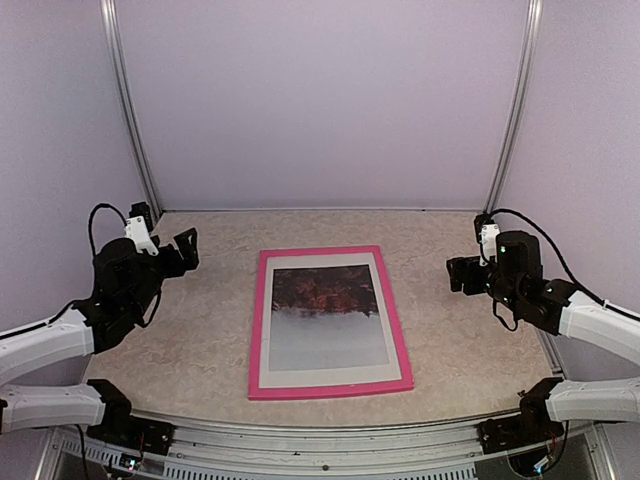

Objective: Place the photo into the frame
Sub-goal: Reset both arms

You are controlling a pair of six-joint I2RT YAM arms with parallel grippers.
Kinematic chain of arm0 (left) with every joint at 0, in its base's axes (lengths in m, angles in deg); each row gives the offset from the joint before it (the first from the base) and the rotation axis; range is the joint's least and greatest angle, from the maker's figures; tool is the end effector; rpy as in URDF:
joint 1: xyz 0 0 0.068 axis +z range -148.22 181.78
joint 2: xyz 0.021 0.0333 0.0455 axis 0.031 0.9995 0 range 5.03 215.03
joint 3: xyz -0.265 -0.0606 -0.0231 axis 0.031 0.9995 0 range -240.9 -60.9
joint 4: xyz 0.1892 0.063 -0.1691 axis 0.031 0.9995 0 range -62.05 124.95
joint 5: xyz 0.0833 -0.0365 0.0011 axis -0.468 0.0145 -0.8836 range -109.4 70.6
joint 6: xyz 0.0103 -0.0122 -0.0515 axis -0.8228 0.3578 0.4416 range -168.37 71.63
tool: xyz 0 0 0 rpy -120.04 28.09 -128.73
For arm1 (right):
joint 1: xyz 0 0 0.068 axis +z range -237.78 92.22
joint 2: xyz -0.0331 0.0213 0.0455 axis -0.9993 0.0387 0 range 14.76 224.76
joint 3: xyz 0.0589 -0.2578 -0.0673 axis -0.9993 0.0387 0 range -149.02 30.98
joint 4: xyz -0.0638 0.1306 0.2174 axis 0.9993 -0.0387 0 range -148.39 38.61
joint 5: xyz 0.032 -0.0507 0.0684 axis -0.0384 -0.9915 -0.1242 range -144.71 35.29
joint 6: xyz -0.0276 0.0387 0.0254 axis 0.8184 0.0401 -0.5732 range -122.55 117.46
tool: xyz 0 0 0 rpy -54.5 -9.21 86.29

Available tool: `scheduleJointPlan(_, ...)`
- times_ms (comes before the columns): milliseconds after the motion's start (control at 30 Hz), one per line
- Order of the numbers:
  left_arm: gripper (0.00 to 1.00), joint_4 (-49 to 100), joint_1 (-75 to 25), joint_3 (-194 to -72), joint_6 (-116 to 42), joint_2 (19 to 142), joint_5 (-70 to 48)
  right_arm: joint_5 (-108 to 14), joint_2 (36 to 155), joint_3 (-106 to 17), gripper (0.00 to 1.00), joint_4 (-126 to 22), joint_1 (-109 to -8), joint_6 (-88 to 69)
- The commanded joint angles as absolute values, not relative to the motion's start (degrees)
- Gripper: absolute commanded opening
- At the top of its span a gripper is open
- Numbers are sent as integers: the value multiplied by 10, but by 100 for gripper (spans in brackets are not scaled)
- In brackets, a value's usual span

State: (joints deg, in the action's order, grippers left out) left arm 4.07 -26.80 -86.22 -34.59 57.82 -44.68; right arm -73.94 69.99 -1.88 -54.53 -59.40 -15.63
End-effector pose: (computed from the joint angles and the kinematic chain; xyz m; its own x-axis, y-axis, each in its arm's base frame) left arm 0.1930 -0.0878 0.2574 -0.0672 -0.2085 -0.9757 0.0434 0.9764 -0.2117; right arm 0.1957 0.0924 0.2464 -0.4114 0.0206 -0.9112 -0.0967 0.9931 0.0662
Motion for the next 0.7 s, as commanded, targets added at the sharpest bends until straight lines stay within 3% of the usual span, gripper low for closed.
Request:
scheduleJointPlan(0,99,48,-264,-877,-352,585,-443,-749,695,-15,91,-538,-590,-154)
scheduleJointPlan(667,99,58,-264,-883,-351,594,-446,-752,689,-13,90,-539,-590,-156)
